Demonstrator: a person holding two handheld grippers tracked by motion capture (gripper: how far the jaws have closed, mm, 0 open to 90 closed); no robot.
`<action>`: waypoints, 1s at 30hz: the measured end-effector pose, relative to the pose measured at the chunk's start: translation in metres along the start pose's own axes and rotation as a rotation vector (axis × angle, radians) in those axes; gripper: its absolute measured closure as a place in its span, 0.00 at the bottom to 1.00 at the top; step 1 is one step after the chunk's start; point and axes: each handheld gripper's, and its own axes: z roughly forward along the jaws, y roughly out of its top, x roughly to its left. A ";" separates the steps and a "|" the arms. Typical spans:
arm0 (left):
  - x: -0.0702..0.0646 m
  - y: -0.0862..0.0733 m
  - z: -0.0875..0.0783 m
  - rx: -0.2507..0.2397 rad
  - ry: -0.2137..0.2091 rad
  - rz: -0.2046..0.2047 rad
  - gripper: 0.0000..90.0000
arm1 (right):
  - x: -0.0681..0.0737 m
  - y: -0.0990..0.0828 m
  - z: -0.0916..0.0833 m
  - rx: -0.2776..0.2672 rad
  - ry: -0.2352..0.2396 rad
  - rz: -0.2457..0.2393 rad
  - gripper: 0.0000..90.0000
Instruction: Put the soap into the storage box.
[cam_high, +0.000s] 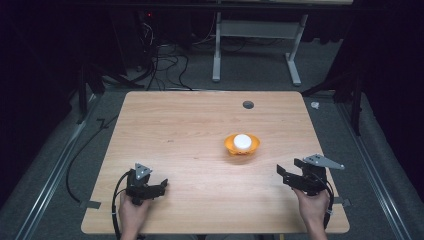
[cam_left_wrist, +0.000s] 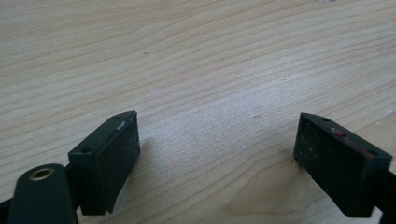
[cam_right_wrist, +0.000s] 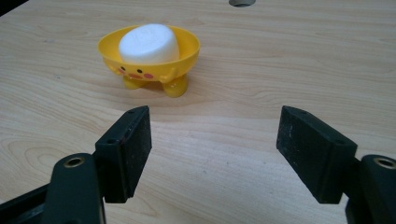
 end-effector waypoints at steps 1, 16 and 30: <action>0.000 0.000 0.000 0.000 0.000 0.000 0.16 | 0.000 -0.002 0.001 0.001 0.003 0.001 0.30; 0.000 0.000 0.000 -0.002 0.000 -0.001 0.16 | 0.007 -0.016 0.011 0.031 0.015 0.002 0.30; 0.000 0.000 0.000 0.000 -0.001 0.000 0.16 | 0.013 -0.025 0.023 0.054 0.017 -0.011 0.31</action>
